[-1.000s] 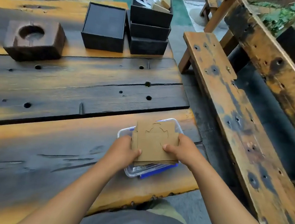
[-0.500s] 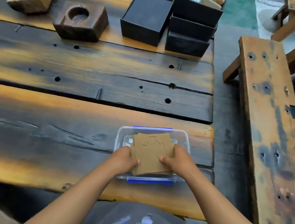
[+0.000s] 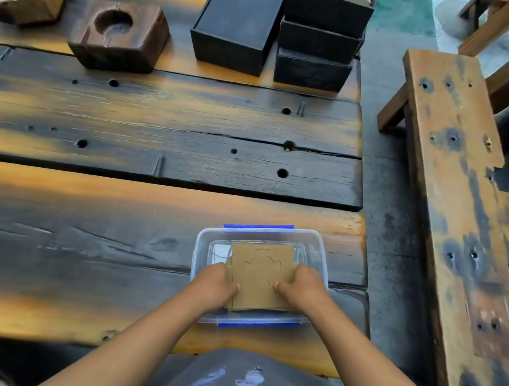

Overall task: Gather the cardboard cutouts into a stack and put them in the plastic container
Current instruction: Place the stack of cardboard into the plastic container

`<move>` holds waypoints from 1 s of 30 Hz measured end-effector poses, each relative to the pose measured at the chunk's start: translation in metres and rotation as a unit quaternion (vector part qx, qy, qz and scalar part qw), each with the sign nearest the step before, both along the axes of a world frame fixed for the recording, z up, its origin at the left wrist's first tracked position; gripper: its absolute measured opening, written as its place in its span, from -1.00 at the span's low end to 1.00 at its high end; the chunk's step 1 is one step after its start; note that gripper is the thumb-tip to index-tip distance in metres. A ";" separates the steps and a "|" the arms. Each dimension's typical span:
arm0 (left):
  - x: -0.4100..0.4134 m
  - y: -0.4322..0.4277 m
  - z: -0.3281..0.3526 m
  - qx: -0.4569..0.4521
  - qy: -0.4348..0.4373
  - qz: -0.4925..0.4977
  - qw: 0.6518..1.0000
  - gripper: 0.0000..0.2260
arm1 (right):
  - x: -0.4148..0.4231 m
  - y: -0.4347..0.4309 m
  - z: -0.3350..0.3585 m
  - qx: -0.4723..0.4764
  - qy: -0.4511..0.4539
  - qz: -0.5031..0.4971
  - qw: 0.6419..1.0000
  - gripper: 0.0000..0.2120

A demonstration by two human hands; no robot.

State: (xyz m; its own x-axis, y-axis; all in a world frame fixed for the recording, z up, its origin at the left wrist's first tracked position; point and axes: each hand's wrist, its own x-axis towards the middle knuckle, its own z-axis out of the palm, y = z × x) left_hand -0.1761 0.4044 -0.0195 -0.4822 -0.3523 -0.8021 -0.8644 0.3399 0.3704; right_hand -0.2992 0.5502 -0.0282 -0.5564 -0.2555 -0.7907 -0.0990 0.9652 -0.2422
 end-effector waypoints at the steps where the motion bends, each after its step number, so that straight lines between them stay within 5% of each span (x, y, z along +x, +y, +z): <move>1: -0.001 0.000 -0.001 -0.005 -0.005 -0.005 1.000 -0.80 | 0.001 -0.001 -0.001 0.006 0.003 -0.002 1.000 -0.53; 5: -0.004 0.003 -0.002 -0.018 -0.027 -0.036 0.999 -0.86 | 0.002 -0.003 -0.001 0.026 -0.002 0.007 1.000 -0.57; 10: -0.009 0.003 0.006 -0.027 -0.046 -0.036 0.998 -0.91 | -0.001 -0.004 0.006 0.039 -0.022 -0.004 0.999 -0.35; 15: -0.012 0.004 0.021 -0.049 -0.025 -0.046 0.997 -0.92 | 0.000 0.001 0.022 0.025 -0.015 0.070 0.997 -0.74; 21: -0.014 0.009 0.042 -0.116 0.036 -0.115 0.986 -0.93 | 0.005 0.010 0.055 0.018 0.063 0.094 0.993 -0.68; 26: -0.015 0.007 0.047 -0.141 0.117 -0.221 0.958 -0.92 | 0.020 0.016 0.078 0.007 0.094 0.037 0.995 -0.64; 30: -0.016 0.009 0.048 -0.132 0.203 -0.308 0.920 -0.66 | 0.057 0.034 0.085 -0.016 0.151 -0.095 0.984 -0.57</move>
